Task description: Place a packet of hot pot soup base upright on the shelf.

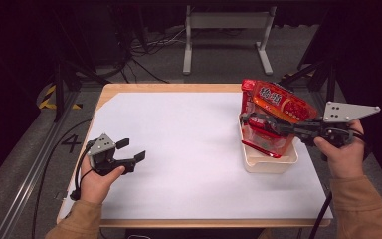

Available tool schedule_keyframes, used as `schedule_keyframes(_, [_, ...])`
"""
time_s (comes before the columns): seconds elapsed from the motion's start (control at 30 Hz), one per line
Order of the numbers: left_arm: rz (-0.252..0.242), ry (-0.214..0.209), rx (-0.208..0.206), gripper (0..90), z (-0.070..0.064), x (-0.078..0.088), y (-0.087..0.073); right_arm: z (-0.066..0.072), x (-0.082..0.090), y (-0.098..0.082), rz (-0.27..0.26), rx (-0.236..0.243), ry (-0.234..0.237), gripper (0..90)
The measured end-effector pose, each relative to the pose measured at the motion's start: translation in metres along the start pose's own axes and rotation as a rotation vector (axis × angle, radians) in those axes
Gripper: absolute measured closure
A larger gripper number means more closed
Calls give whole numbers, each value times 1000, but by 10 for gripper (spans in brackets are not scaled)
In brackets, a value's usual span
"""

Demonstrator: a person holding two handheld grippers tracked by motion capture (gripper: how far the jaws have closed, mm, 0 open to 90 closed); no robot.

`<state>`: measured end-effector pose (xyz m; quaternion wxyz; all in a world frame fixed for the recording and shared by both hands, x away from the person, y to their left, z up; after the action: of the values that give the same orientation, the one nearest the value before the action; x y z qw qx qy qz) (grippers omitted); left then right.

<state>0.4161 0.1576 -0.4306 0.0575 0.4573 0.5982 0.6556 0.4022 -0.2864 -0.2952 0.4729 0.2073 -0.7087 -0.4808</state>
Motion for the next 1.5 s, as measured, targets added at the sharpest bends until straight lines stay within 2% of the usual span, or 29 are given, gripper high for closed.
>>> schedule_keyframes(0.3, [11, -3, 3, 214, -1, -3, -1, -7, 5, -15, 11, -17, 12, 898])
schedule_keyframes(0.4, [10, -4, 4, 214, -1, -4, -2, -5, 6, -18, 13, -14, 32, 899])
schedule_keyframes(0.53, [15, -6, 5, 214, -2, -4, -2, 1, 6, -22, 20, -1, 89, 898])
schedule_keyframes(0.77, [17, -8, 0, 214, -3, -5, -2, 4, 6, -24, 33, -2, 119, 898])
schedule_keyframes(0.93, [19, -6, -1, 214, -2, -5, -3, 5, 8, -25, 16, -13, 150, 898])
schedule_keyframes(1.17, [20, -10, 2, 214, -3, -7, -3, 6, 8, -29, 22, -24, 165, 897])
schedule_keyframes(1.4, [33, -9, 6, 214, -2, -9, -6, 10, 8, -27, 6, -21, 200, 897])
schedule_keyframes(1.5, [30, -10, 1, 214, -3, -9, -5, 12, 3, -27, 16, -15, 213, 897])
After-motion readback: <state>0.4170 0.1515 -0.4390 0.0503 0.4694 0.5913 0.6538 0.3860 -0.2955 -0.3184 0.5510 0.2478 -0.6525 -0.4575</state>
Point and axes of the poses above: each handheld gripper's, and its own axes: x roughly backward along the jaws, y roughly out of its top, z roughly to its left, the point moved 8 cm from there along -x, roughly forward along the jaws, and after that the axes turned 7 degrees about z, right-handed, at the moved point
